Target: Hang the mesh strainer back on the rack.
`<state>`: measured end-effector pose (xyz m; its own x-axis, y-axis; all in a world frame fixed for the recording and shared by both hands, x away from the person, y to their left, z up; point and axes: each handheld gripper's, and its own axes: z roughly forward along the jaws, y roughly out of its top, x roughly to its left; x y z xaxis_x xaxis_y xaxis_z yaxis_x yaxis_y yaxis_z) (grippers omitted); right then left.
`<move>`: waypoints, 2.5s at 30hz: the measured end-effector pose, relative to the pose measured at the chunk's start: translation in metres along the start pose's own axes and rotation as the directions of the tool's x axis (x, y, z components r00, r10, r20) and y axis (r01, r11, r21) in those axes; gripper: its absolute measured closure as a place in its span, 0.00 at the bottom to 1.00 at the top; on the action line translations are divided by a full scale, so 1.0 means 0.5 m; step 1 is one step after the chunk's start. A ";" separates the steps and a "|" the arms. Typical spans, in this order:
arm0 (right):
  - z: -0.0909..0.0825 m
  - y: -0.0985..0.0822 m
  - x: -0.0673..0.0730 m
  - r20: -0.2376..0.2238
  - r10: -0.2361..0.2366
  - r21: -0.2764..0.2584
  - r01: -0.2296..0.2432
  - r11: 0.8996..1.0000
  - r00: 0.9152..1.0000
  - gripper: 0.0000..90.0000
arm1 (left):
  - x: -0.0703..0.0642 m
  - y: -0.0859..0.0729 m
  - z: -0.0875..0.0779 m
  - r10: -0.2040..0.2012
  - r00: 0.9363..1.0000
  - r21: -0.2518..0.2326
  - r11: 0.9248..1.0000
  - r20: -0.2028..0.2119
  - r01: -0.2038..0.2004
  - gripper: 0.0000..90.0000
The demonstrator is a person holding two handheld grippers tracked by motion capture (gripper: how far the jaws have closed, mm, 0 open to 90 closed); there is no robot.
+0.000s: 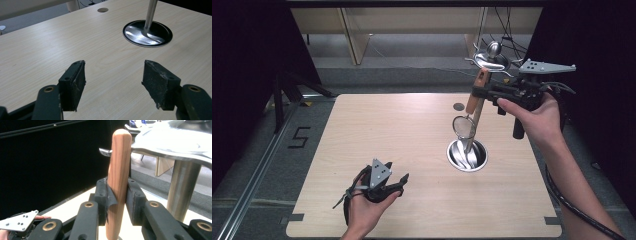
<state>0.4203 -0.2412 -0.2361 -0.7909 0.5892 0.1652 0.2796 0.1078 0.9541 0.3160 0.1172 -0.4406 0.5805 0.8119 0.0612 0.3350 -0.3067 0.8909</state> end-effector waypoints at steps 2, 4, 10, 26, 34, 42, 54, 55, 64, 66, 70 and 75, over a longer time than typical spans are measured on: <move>0.000 0.000 -0.001 -0.001 0.004 0.000 -0.004 1.000 1.000 0.82 | 0.000 0.000 0.000 0.000 1.000 0.000 1.000 0.001 0.000 0.38; 0.001 -0.001 -0.002 0.002 -0.003 -0.010 0.003 1.000 1.000 0.82 | 0.000 0.000 0.000 0.000 1.000 0.000 1.000 0.000 0.000 0.38; 0.000 -0.003 -0.003 -0.003 0.021 -0.009 -0.021 1.000 1.000 0.82 | 0.000 0.000 0.000 0.001 1.000 0.000 1.000 0.001 -0.001 0.38; -0.003 -0.014 -0.011 -0.010 0.049 -0.021 -0.049 0.999 0.999 0.81 | 0.000 -0.002 0.002 0.001 1.000 -0.004 1.000 0.010 -0.001 0.38; -0.006 -0.020 -0.014 0.015 0.025 -0.022 -0.025 0.999 1.000 0.78 | 0.000 -0.001 0.002 -0.003 1.000 -0.005 1.000 0.010 0.003 0.38; -0.007 -0.030 -0.007 0.049 -0.004 -0.007 0.004 1.000 0.999 0.73 | 0.001 -0.001 0.002 0.001 1.000 -0.004 1.000 0.008 -0.001 0.38; -0.009 -0.051 -0.008 0.073 -0.026 -0.002 0.026 1.000 0.997 0.63 | 0.005 -0.003 0.000 0.001 1.000 0.003 1.000 0.003 -0.001 0.38; -0.011 -0.056 -0.009 0.075 -0.029 -0.005 0.030 1.000 0.997 0.61 | 0.006 -0.003 0.001 -0.008 1.000 0.001 1.000 0.006 0.008 0.38; -0.031 -0.075 -0.005 0.105 -0.031 0.003 0.031 1.000 0.994 0.55 | 0.009 -0.007 0.000 -0.014 1.000 0.013 1.000 -0.003 0.014 0.37; -0.036 -0.080 -0.007 0.120 -0.044 -0.007 0.045 0.999 0.992 0.54 | 0.010 -0.007 0.000 -0.012 1.000 0.013 1.000 -0.004 0.012 0.37; -0.047 -0.092 -0.010 0.134 -0.050 0.012 0.048 0.999 0.990 0.53 | 0.010 -0.009 0.002 -0.015 1.000 0.015 1.000 -0.002 0.015 0.37; -0.062 -0.109 -0.012 0.148 -0.057 0.030 0.053 0.998 0.987 0.52 | 0.011 -0.010 0.002 -0.012 1.000 0.024 1.000 -0.007 0.012 0.36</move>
<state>0.3930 -0.2754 -0.2816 -0.7164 0.6940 0.0718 0.2534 0.1629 0.9535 0.3185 0.1229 -0.4453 0.5712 0.8190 0.0539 0.3593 -0.3086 0.8807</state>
